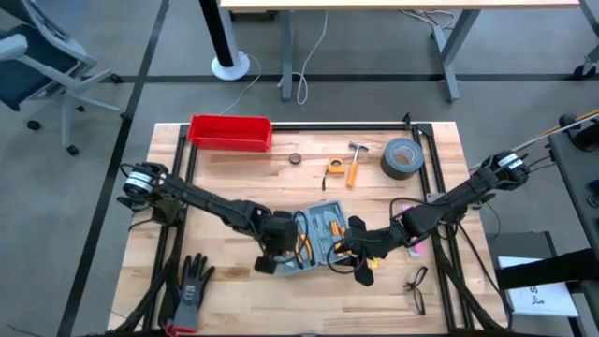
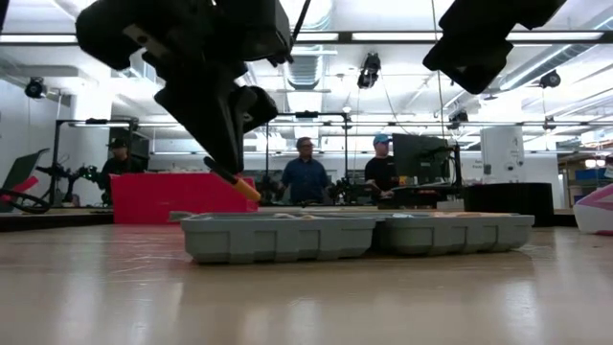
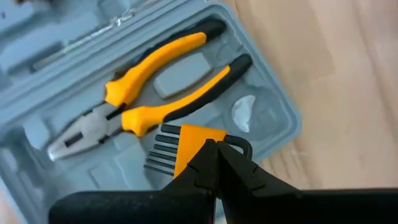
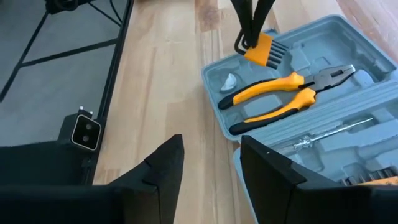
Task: Prefit tool cases
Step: Put the hex keys into the gray toolbox
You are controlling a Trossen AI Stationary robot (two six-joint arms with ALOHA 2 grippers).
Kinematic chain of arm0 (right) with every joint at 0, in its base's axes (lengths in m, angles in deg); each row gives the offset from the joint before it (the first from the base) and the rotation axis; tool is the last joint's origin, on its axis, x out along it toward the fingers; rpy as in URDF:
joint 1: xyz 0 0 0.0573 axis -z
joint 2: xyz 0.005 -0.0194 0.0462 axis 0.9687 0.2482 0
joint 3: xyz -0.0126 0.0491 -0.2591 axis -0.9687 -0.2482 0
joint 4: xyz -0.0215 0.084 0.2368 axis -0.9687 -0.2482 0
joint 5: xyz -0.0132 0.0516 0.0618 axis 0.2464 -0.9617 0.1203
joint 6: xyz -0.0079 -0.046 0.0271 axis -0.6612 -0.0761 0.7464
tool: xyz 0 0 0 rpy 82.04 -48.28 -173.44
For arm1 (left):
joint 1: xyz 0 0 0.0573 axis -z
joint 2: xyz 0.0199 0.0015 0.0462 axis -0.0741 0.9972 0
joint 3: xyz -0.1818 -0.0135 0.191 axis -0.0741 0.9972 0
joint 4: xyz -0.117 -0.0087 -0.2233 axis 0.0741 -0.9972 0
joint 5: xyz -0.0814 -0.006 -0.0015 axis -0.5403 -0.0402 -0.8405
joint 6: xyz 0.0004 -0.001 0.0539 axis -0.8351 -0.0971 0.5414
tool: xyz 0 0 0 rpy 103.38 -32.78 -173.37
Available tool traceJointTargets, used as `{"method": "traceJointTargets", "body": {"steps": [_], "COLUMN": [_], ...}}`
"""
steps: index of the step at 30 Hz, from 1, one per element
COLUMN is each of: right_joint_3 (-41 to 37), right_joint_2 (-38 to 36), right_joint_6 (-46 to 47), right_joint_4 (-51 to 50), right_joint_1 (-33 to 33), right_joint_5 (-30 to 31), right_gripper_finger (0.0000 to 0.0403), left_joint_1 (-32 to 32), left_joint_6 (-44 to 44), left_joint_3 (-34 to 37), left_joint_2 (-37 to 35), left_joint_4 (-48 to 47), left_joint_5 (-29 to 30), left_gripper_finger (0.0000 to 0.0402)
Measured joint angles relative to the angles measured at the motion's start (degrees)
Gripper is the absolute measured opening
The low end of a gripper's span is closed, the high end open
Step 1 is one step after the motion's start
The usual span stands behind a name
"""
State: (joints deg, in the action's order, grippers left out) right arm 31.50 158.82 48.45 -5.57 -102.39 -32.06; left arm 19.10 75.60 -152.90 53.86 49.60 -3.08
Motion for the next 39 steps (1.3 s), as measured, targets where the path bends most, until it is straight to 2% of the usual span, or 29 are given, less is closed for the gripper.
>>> {"method": "traceJointTargets", "body": {"steps": [14, 21, 27, 34, 39], "right_joint_3": [0.1, 0.2, 0.1, 0.1, 0.1], "right_joint_2": [-0.2, -1.2, -1.3, -1.5, -1.5], "right_joint_6": [0.6, 3.4, 3.1, 3.9, 5.3], "right_joint_4": [-1.3, -0.6, -0.7, -0.4, -0.2], "right_joint_1": [0.2, 0.1, -0.3, -0.7, -0.7], "right_joint_5": [1.0, 1.4, 1.4, 1.4, 1.4], "right_gripper_finger": [0.0121, 0.0114, 0.0124, 0.0134, 0.0134], "left_joint_1": [-0.4, -0.5, -0.4, -0.4, -0.4], "left_joint_6": [22.5, 27.5, 33.2, 48.5, 55.9], "left_joint_3": [0.0, 0.0, 0.0, 0.0, 0.0], "left_joint_2": [0.0, -0.1, -0.1, -0.1, -0.1], "left_joint_4": [0.1, -0.4, -3.4, -4.2, -4.3], "left_joint_5": [0.2, 0.1, 0.1, 0.0, 0.0], "left_gripper_finger": [0.0000, 0.0000, 0.0000, 0.0000, 0.0000]}}
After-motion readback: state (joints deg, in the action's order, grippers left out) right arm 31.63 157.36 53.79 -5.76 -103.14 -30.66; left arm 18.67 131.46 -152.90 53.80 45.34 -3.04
